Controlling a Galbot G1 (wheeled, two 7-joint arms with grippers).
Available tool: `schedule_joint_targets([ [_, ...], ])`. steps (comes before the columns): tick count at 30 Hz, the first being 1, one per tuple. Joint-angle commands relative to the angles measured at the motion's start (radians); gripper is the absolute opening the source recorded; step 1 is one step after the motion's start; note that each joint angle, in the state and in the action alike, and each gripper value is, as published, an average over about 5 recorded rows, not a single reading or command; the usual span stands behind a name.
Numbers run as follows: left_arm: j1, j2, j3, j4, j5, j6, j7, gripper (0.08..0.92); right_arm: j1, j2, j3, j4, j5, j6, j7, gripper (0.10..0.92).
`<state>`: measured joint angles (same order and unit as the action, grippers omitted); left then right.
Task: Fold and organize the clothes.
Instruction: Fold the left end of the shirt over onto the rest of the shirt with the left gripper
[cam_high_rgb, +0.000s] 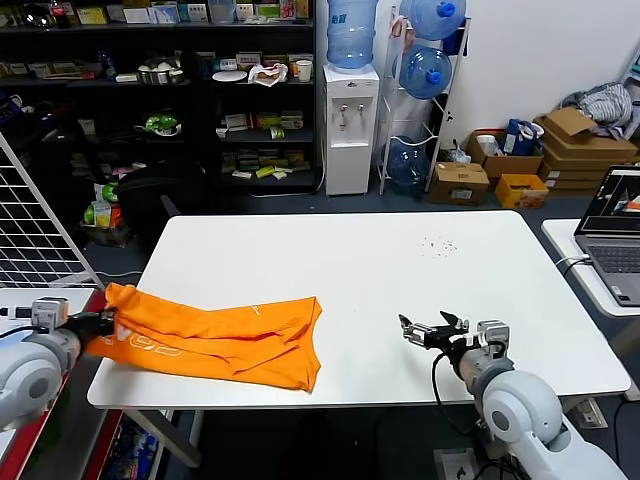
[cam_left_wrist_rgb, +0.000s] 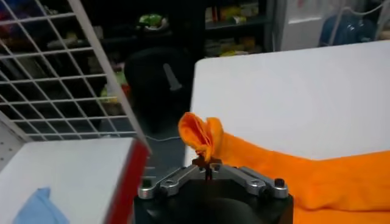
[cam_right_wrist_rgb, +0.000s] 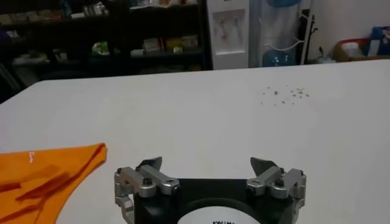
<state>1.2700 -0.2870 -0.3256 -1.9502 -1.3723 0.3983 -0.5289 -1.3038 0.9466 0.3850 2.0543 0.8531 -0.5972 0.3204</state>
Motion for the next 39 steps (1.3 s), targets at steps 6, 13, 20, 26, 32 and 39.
schedule_joint_targets([
  [6,-0.341,-0.344,0.413,-0.225,-0.208,0.019,-0.199,0.115,-0.054,0.024,0.037,0.0,-0.013,-0.019,0.075,0.921],
  [13,-0.49,-0.47,0.539,-0.115,-0.207,0.015,-0.23,0.115,-0.074,0.055,0.043,0.002,-0.02,-0.022,0.092,0.921],
  [20,-0.546,-0.553,0.595,-0.071,-0.199,0.013,-0.263,0.115,-0.061,0.056,0.037,-0.002,-0.016,-0.021,0.089,0.921],
  [26,-0.551,-0.564,0.607,-0.076,-0.202,0.01,-0.283,0.115,-0.048,0.052,0.031,-0.013,-0.012,-0.018,0.082,0.921],
  [32,-0.553,-0.569,0.613,-0.091,-0.208,0.009,-0.299,0.115,-0.033,0.056,0.019,-0.024,-0.011,-0.017,0.08,0.921],
  [39,-0.548,-0.568,0.614,-0.08,-0.205,0.015,-0.296,0.12,-0.035,0.053,0.021,-0.023,-0.009,-0.017,0.08,0.921],
])
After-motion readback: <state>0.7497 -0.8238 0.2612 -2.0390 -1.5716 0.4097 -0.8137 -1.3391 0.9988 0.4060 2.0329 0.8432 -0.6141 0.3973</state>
